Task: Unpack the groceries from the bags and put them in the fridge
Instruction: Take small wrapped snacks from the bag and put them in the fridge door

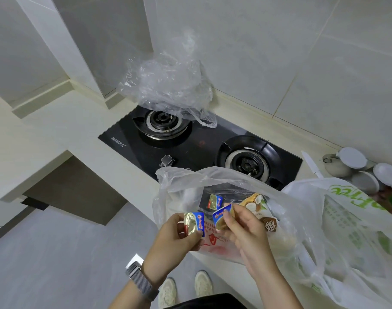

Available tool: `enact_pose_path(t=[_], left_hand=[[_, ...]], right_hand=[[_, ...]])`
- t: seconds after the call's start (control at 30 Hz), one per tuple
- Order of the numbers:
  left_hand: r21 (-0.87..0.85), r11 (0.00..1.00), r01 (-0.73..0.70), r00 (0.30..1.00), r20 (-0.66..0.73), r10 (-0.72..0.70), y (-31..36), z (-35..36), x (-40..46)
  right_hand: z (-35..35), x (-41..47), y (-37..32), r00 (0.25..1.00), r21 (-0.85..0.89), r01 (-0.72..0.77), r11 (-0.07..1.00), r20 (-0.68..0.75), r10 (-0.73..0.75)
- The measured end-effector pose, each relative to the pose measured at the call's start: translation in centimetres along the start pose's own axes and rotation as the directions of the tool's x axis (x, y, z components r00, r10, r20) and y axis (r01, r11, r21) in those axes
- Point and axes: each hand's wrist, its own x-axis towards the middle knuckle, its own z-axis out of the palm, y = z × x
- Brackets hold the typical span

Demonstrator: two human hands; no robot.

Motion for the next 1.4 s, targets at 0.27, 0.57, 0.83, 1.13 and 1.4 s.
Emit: enact_pose_path(t=[0.27,0.57,0.83,1.13,1.4], left_hand=[[-0.044,0.999,-0.022,0.99,0.139,0.028,0.1,1.3,-0.2],[-0.154,0.987,-0.037,0.992,0.111,0.055,-0.1,1.2,0.0],[-0.141,0.99,-0.023,1.0,0.003,0.024,-0.7,-0.3,-0.2],[-0.23,0.973,0.016,0.995,-0.097,-0.039,-1.1,-1.3,-1.5],[-0.232,0.971,0.054,0.994,-0.077,-0.074,-1.2,-1.7,-2.4]], right_hand=[[0.5,-1.3,-0.7,0.995,-0.165,-0.034,0.986,0.085,0.049],[1.7,-0.6,-0.5,0.994,-0.256,-0.056,0.965,0.075,0.077],[-0.1,4.9,-1.0,0.997,-0.59,0.044,0.806,0.075,0.001],[-1.2,15.2,4.7,0.999,-0.973,0.027,0.229,0.032,0.02],[-1.0,15.2,6.5,0.998,-0.99,0.058,-0.131,0.061,-0.013]])
